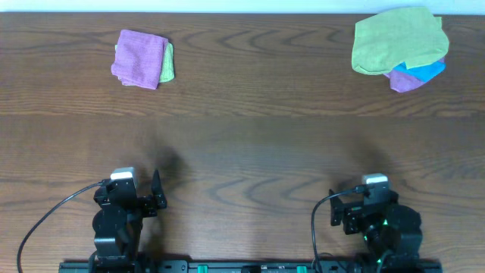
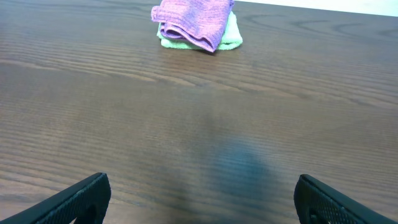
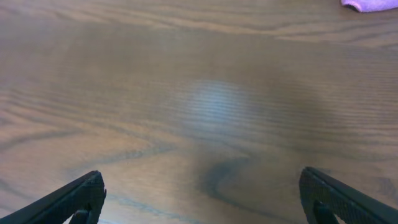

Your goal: Fold the cloth

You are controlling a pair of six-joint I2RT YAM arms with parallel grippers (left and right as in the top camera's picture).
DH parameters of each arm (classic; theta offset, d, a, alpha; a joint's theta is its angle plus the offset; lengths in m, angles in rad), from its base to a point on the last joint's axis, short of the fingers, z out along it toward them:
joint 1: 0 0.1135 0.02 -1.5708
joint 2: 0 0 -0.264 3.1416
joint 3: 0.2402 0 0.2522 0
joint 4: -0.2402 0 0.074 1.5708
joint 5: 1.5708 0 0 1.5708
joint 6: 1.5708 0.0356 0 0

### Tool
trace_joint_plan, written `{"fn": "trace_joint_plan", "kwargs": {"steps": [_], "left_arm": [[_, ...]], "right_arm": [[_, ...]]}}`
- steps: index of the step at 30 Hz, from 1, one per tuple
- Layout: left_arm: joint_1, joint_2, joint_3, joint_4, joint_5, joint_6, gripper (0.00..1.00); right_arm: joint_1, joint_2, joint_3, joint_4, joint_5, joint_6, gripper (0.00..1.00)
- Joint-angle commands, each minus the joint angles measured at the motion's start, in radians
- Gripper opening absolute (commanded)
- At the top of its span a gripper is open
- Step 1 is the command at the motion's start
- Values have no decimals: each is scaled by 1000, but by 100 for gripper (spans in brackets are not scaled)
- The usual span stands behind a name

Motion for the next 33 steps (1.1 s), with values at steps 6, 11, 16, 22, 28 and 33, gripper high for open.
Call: {"fn": "trace_joint_plan", "kwargs": {"steps": [6,11,16,22,28,33], "left_arm": [[1,-10,-17,-2,-21,18,95],[1,-10,-17,-2,-21,18,95],[1,-10,-17,-2,-21,18,95],[1,-10,-17,-2,-21,18,95],[1,-10,-17,-2,-21,18,95],[1,-10,-17,-2,-21,18,95]], "right_arm": [[-5,-79,-92,25,13,-56,99],[-4,-78,-91,25,29,-56,99],[-4,-78,-91,27,28,-56,99],[-4,-78,-91,27,28,-56,99],[-4,-78,-91,27,28,-56,99],[-4,-78,-91,27,28,-56,99]]}}
